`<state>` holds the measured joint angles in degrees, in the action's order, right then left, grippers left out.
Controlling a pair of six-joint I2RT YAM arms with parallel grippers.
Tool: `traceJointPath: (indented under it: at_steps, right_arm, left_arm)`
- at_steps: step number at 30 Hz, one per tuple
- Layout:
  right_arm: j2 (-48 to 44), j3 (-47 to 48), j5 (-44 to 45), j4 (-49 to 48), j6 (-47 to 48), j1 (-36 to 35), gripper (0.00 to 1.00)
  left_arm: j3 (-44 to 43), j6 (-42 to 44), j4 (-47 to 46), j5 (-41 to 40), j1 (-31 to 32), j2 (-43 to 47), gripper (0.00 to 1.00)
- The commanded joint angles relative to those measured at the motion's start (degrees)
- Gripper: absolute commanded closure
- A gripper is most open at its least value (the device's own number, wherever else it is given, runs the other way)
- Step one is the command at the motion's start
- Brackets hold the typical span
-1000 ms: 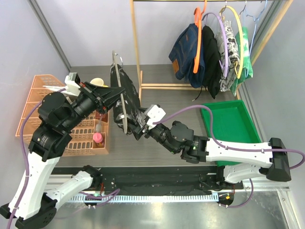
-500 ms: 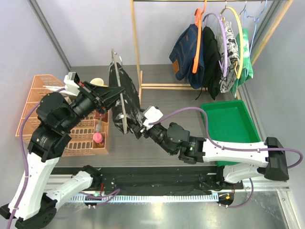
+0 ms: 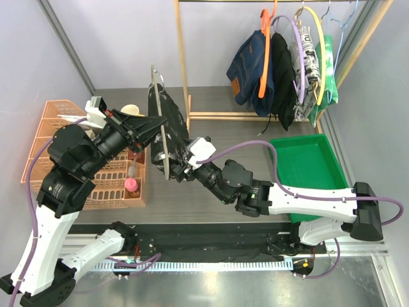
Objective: Remove the trousers from the hanger
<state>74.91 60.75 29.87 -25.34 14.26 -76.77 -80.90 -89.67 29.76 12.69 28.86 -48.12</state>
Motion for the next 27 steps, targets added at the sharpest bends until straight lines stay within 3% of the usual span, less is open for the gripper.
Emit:
traceJointPath:
  at_steps: [1, 8, 10, 16, 20, 24, 25, 27]
  right_arm:
    - [0.8, 3.9, 3.0, -4.5, 1.5, -0.1, 0.23]
    - [0.9, 4.4, 6.4, -6.4, 4.8, 0.0, 0.44]
    - [0.8, 4.3, 5.8, -7.8, 5.0, 0.0, 0.46]
    - [3.8, 5.5, 5.3, -12.9, 6.8, 0.0, 0.33]
    - [5.7, 7.2, 6.5, -16.8, 7.7, 0.0, 0.32]
    - [6.4, 8.1, 8.4, -20.1, 8.9, 0.0, 0.51]
    - [6.1, 8.2, 7.9, -19.7, 8.9, -0.1, 0.61]
    - [5.2, 8.5, 7.0, -17.8, 7.9, -0.1, 0.73]
  left_arm:
    - [-3.5, 0.6, -12.7, 1.3, 0.0, 2.1, 1.00]
    - [-3.5, 0.8, -12.4, 1.5, 0.0, 2.0, 1.00]
    - [-3.0, 0.6, -12.6, 1.7, 0.1, 2.1, 1.00]
    - [-2.2, 0.1, -13.1, 1.8, 0.1, 2.2, 1.00]
    - [-2.3, 0.1, -13.1, 1.8, 0.0, 2.3, 1.00]
    - [-2.2, 0.5, -12.6, 1.6, 0.1, 2.6, 1.00]
    - [-2.1, 0.5, -12.2, 1.6, 0.0, 2.7, 1.00]
    - [-1.8, 1.3, -11.5, 0.9, 0.1, 2.8, 1.00]
